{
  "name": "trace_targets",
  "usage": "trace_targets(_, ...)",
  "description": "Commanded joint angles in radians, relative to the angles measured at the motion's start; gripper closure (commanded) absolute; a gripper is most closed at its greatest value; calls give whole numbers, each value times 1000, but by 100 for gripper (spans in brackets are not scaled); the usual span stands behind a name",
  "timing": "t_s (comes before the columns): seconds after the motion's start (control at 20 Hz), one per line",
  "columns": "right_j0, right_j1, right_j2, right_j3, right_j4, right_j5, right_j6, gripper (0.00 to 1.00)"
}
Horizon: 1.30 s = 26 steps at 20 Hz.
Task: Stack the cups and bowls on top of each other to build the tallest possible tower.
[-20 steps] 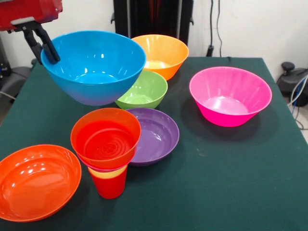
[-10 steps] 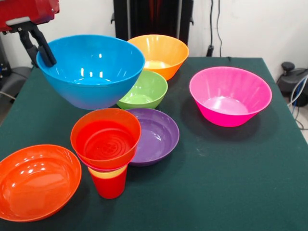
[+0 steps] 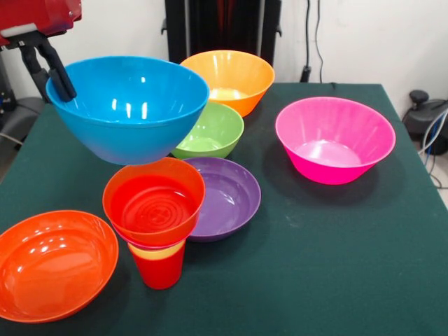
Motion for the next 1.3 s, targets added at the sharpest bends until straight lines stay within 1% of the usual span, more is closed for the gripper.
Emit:
trace_targets(0.05, 15, 50, 17, 47, -27, -40, -239, 100)
trace_targets(0.6, 22, 66, 7, 59, -44, -74, -222, 100)
trace_targets(0.9, 31, 84, 4, 36, -47, -72, -232, 100)
trace_targets(1.3, 37, 102, 0, 28, -53, -87, -228, 100)
